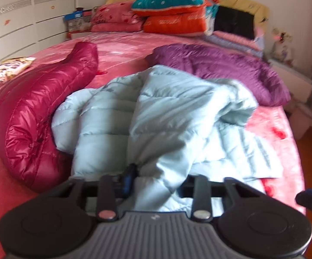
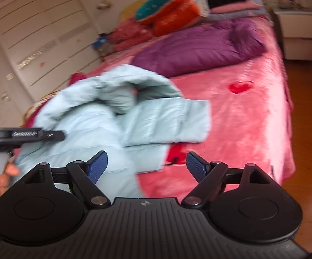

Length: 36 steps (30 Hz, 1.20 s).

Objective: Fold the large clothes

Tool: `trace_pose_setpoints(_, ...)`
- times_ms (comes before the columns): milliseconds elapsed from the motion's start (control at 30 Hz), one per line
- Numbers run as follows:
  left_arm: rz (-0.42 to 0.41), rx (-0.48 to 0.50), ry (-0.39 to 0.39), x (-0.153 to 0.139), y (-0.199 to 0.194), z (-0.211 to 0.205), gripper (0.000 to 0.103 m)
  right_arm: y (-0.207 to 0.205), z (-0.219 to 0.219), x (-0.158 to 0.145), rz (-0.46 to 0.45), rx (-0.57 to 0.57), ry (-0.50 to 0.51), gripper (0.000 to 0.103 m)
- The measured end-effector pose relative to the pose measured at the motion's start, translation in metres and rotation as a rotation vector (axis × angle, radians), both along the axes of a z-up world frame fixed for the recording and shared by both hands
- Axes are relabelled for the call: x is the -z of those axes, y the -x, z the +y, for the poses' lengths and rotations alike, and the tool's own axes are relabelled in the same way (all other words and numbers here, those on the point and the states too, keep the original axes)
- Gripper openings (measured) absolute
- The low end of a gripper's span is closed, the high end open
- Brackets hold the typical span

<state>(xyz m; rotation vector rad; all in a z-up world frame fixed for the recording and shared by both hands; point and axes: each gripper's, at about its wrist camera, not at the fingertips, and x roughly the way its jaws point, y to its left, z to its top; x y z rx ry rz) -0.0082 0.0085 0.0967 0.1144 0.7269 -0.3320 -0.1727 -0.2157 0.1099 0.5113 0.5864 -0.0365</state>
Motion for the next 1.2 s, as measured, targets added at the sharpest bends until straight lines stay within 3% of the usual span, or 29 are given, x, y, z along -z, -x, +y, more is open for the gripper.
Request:
trace_pose_setpoints(100, -0.005, -0.030, 0.000, 0.001, -0.002, 0.000, 0.010, -0.028, -0.009, 0.020, 0.040, 0.038, -0.061, 0.100)
trace_pose_setpoints(333, -0.044, -0.124, 0.088, -0.019, 0.002, 0.024, 0.005, -0.076, -0.003, 0.060, 0.098, 0.025, -0.225, 0.087)
trace_pose_setpoints(500, -0.073, -0.135, 0.125, -0.039, 0.009, 0.035, 0.005, -0.089, 0.018, 0.058, 0.071, -0.043, -0.179, 0.085)
trace_pose_setpoints(533, -0.080, -0.132, 0.129, -0.043, 0.011, 0.036, 0.005, -0.092, 0.024, 0.058, 0.066, -0.063, -0.164, 0.080)
trace_pose_setpoints(600, -0.097, -0.127, 0.134, -0.051, 0.013, 0.036, 0.005, -0.103, 0.037, 0.059, 0.065, -0.101, -0.111, 0.044)
trace_pose_setpoints(700, -0.125, -0.112, 0.138, -0.065, 0.017, 0.034, 0.005, -0.110, 0.048, 0.060, 0.059, -0.102, -0.070, 0.021)
trace_pose_setpoints(767, -0.148, -0.097, 0.142, -0.075, 0.020, 0.032, 0.005, -0.111, 0.050, 0.057, 0.060, -0.082, -0.048, 0.014)
trace_pose_setpoints(1000, -0.231, -0.058, 0.187, -0.109, 0.034, 0.030, 0.003, -0.102, 0.022, 0.027, -0.009, 0.112, 0.065, 0.008)
trace_pose_setpoints(1200, -0.303, -0.013, 0.230, -0.137, 0.058, 0.030, 0.003, -0.057, -0.030, -0.014, -0.096, 0.337, 0.154, 0.008)
